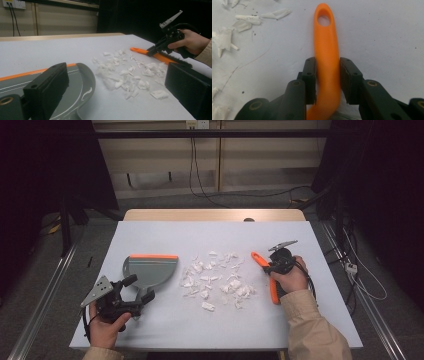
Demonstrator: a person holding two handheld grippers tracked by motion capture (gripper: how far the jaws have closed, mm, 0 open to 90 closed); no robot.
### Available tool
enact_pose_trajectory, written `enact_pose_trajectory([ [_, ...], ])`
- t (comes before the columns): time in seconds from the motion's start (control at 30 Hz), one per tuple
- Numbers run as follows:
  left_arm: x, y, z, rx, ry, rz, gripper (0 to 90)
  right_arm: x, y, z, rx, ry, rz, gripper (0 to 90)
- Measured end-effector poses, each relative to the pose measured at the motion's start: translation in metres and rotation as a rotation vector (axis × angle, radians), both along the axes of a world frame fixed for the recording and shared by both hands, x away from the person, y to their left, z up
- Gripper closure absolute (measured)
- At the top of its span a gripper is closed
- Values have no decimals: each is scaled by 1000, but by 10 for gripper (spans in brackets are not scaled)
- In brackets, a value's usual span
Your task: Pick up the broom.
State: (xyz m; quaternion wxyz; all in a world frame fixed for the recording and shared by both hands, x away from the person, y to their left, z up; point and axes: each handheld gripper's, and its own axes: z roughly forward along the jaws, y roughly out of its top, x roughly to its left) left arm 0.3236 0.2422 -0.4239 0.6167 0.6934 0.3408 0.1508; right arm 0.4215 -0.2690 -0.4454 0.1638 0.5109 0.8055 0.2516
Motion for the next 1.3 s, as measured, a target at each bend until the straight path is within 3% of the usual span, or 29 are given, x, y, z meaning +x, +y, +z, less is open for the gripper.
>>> enact_pose_trajectory([
  [0.13,-1,-1,0,8,-2,3,49,2,0,1,-3,12,-1,691],
  [0.33,-1,-1,2,-2,-9,11,49,2,4,4,-53,2,9,702],
  [0.4,-1,0,3,-5,-8,17,49,0,2,12,-105,-52,2,776],
  [0.43,-1,0,3,-8,-9,18,49,-1,-2,24,-23,-107,-7,900],
  [0.47,0,-1,2,-10,-7,19,49,1,-5,33,53,-83,-21,900],
  [0.53,1,-2,2,-3,-2,16,49,4,-3,37,-29,-50,12,900],
  [0.57,1,-4,2,-6,-2,11,49,5,-4,34,-15,-38,13,900],
  [0.6,1,-5,1,-3,1,8,49,7,-6,31,42,-2,10,900],
  [0.63,1,-5,1,5,3,5,49,7,-6,27,64,-22,5,884],
  [0.7,1,-7,0,6,6,-3,49,6,-4,21,11,-43,8,709],
  [0.73,1,-7,-1,7,7,-6,49,8,-3,17,26,-45,6,653],
  [0.87,2,-8,-1,11,12,-11,49,16,-4,14,35,-14,-12,600],
  [0.93,2,-8,-2,11,14,-14,49,21,-5,11,-8,30,-39,575],
  [1.0,2,-8,-2,11,15,-16,48,24,-5,7,14,116,-44,589],
  [1.17,3,-9,-1,13,11,-9,49,23,9,6,-56,114,-81,706],
  [1.3,2,-11,0,16,3,-14,49,29,17,9,-112,155,-108,716],
])
